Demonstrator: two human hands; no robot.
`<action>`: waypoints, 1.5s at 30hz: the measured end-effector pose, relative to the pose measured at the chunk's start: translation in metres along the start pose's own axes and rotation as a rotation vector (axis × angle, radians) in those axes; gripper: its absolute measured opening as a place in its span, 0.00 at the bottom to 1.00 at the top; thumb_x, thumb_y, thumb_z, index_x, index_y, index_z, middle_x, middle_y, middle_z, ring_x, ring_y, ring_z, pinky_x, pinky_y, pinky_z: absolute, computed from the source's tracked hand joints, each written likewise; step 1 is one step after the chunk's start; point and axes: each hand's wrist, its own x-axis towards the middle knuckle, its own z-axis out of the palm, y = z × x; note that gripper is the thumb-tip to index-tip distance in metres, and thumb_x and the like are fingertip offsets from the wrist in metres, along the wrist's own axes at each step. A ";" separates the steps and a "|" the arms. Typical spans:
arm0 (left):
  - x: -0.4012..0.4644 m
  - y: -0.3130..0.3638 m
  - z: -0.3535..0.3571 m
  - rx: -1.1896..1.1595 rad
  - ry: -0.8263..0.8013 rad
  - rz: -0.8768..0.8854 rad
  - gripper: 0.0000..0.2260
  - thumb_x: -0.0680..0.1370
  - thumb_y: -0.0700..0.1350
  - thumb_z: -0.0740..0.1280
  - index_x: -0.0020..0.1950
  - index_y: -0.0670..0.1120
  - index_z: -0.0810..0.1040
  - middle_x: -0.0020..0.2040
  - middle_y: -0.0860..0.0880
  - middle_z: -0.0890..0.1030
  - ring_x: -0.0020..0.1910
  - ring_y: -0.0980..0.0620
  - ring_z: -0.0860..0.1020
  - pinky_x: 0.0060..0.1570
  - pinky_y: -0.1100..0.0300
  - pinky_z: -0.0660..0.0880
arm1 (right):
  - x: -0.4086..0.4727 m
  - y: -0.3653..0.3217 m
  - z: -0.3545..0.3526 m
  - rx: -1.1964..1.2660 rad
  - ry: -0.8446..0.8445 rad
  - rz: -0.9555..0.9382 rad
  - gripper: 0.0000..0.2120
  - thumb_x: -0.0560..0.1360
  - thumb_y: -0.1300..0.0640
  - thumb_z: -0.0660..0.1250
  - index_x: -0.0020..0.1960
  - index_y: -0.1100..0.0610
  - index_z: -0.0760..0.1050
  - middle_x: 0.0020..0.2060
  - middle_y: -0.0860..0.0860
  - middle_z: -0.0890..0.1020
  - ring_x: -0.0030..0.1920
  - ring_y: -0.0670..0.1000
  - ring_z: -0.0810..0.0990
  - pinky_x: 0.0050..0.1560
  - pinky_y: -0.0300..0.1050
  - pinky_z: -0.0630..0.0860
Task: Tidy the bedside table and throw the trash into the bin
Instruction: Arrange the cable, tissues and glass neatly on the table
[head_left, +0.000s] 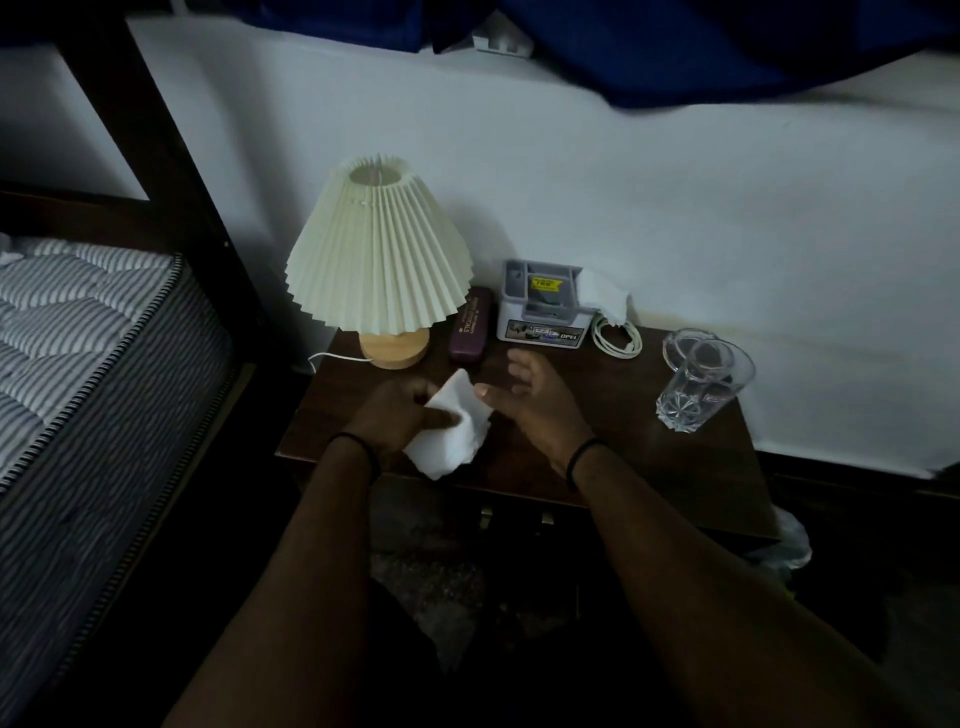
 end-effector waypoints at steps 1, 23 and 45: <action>-0.001 0.003 0.000 0.002 -0.025 0.030 0.11 0.72 0.43 0.75 0.49 0.38 0.81 0.41 0.48 0.81 0.40 0.55 0.76 0.37 0.64 0.71 | 0.000 -0.005 -0.007 0.021 -0.056 -0.011 0.35 0.70 0.55 0.76 0.72 0.56 0.66 0.64 0.52 0.73 0.64 0.51 0.73 0.65 0.47 0.73; 0.015 -0.007 0.002 -0.317 -0.135 -0.169 0.09 0.72 0.42 0.75 0.48 0.40 0.80 0.38 0.46 0.83 0.33 0.52 0.78 0.32 0.58 0.74 | 0.030 -0.038 -0.058 -0.284 -0.241 0.096 0.13 0.70 0.64 0.74 0.54 0.61 0.79 0.50 0.60 0.83 0.48 0.57 0.81 0.42 0.49 0.82; 0.048 0.007 0.034 -0.492 0.062 -0.248 0.10 0.79 0.49 0.67 0.48 0.41 0.76 0.34 0.46 0.78 0.25 0.52 0.72 0.21 0.65 0.69 | 0.164 -0.139 -0.040 -0.786 0.430 -0.106 0.05 0.70 0.61 0.64 0.35 0.56 0.72 0.44 0.59 0.83 0.50 0.61 0.83 0.50 0.45 0.79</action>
